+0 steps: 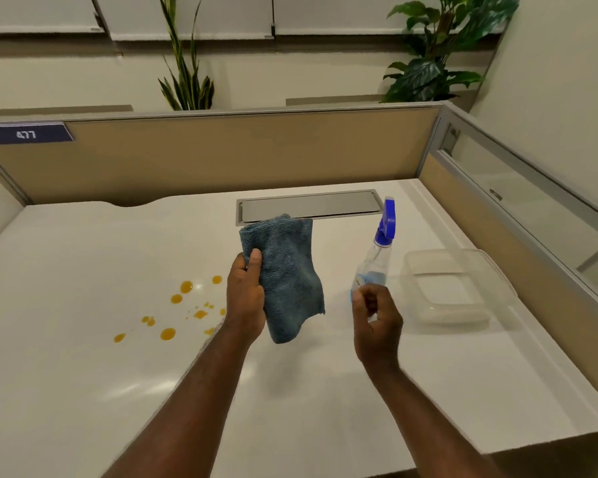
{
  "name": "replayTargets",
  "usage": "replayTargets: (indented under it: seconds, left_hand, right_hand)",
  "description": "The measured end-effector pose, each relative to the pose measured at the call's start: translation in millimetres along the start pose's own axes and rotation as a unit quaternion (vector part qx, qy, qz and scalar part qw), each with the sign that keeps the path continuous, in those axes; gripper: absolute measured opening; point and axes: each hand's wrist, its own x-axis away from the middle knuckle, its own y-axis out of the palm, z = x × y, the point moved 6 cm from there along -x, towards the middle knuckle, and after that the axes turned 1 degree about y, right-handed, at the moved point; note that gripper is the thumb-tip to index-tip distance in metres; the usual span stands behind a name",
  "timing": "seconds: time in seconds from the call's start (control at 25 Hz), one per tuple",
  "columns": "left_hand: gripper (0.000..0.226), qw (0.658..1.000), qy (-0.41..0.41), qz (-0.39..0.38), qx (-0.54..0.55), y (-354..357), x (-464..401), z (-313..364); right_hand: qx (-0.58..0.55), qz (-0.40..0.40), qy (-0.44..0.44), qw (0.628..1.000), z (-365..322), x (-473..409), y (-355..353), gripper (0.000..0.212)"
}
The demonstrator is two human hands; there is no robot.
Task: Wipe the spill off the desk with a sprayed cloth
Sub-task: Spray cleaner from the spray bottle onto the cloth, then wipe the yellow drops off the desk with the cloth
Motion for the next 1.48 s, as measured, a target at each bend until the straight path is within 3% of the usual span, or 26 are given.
replayTargets:
  seconds: [0.08, 0.12, 0.24, 0.32, 0.44, 0.52, 0.6, 0.68, 0.8, 0.88, 1.0, 1.08, 1.28, 1.4, 1.48]
  left_hand:
    - [0.037, 1.000, -0.009, -0.020, 0.005, -4, 18, 3]
    - [0.036, 1.000, -0.014, -0.024, 0.014, -9, 28, 5]
    - [0.036, 0.997, -0.043, -0.048, 0.044, -22, 54, 3]
    - [0.037, 0.996, -0.057, -0.048, 0.043, -33, 69, -3]
    - [0.036, 0.998, -0.054, -0.030, -0.006, -52, 81, -7]
    - [0.034, 0.996, -0.044, -0.031, -0.069, -60, 85, -4]
    - [0.033, 0.989, -0.028, -0.033, -0.141, -66, 84, 1]
    - [0.033, 0.974, 0.014, -0.024, -0.225, -84, 76, 3]
    - [0.040, 0.943, 0.076, 0.026, -0.324, -143, 60, -3]
    - [0.044, 0.927, 0.086, 0.047, -0.363, -190, 50, -11]
    - [0.046, 0.912, 0.088, 0.085, -0.391, -264, 38, -18]
    - [0.045, 0.901, 0.086, 0.111, -0.410, -304, 33, -17]
    - [0.052, 0.851, 0.096, 0.119, -0.503, -360, 26, -7]
    - [0.061, 0.826, 0.089, 0.091, -0.548, -377, 8, -16]
    - [0.066, 0.814, 0.069, 0.088, -0.570, -385, 0, -25]
  right_hand:
    - [-0.041, -0.109, 0.126, 0.985, 12, 2, 24, 0.021]
    - [-0.081, -0.167, 0.221, 0.958, 19, 2, 36, 0.030]
    - [-0.268, -0.310, 0.445, 0.796, 21, 20, 61, 0.067]
    - [-0.347, -0.348, 0.473, 0.731, 7, 37, 63, 0.070]
    - [-0.366, -0.362, 0.465, 0.720, -13, 58, 65, 0.047]
    - [-0.362, -0.377, 0.464, 0.715, -20, 69, 70, 0.044]
    - [-0.355, -0.364, 0.453, 0.733, -27, 69, 74, 0.040]
    - [-0.311, -0.308, 0.391, 0.810, -33, 58, 80, 0.027]
    - [-0.139, -0.170, 0.229, 0.948, -38, 38, 79, 0.010]
    - [-0.015, -0.066, 0.147, 0.987, -35, 37, 79, 0.022]
    - [0.106, 0.071, 0.105, 0.986, -30, 47, 84, 0.030]
    - [0.124, 0.097, 0.122, 0.980, -17, 53, 101, 0.032]
    - [0.073, 0.096, 0.247, 0.962, 20, 59, 168, 0.028]
    - [0.091, 0.073, 0.223, 0.968, 20, 49, 202, 0.030]
    - [0.140, 0.003, 0.177, 0.974, 31, 40, 220, 0.033]
